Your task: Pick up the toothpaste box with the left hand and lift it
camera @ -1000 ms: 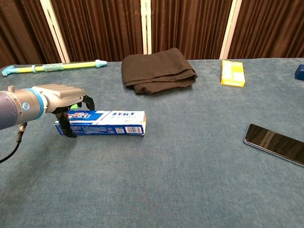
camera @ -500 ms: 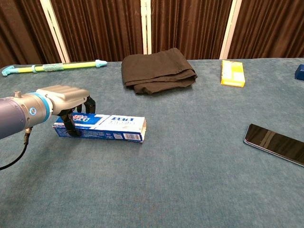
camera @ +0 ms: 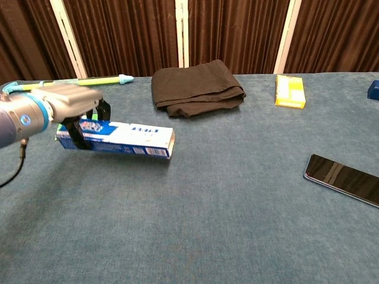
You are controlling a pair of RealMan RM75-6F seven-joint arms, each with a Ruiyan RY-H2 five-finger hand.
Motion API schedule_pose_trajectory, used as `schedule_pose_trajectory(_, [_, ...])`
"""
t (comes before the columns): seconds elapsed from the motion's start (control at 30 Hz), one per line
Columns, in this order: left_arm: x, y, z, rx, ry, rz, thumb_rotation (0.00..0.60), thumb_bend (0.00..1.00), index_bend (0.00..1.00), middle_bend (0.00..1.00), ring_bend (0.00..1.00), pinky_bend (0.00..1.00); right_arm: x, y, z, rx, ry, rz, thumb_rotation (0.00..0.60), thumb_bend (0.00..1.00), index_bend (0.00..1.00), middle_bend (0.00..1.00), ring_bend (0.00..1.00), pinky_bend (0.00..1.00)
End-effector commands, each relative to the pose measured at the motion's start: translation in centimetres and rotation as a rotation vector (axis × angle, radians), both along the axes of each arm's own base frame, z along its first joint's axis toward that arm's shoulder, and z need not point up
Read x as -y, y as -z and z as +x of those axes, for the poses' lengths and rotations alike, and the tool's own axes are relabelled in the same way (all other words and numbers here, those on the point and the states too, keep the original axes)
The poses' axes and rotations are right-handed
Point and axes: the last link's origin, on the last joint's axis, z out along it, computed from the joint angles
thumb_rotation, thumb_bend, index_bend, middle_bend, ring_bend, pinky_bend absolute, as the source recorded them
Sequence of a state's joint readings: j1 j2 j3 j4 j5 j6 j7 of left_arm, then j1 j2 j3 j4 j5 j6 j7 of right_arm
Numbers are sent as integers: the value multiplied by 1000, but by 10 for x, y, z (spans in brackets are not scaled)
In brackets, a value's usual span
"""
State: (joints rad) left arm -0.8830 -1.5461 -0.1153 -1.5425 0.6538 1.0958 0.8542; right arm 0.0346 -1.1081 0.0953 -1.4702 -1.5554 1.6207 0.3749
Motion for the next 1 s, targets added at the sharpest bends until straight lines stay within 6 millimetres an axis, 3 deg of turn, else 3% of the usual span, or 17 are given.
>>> schedule_pose_trajectory(0.03, [-2, -13, 4, -36, 34, 20, 600, 282, 430, 302, 301, 369, 0, 0, 0, -1, -1, 1, 600, 76, 235, 10, 0, 59])
schedule_pose_trajectory(0.33, [-10, -55, 17, -194, 168, 117, 600, 281, 430, 302, 300, 369, -1, -1, 1, 0, -3, -7, 600, 76, 235, 10, 0, 58])
schedule_pose_trajectory(1.0, [-14, -108, 50, -609, 589, 352, 600, 280, 421, 281, 301, 354, -1, -2, 2, 5, -4, -14, 600, 75, 236, 10, 0, 58])
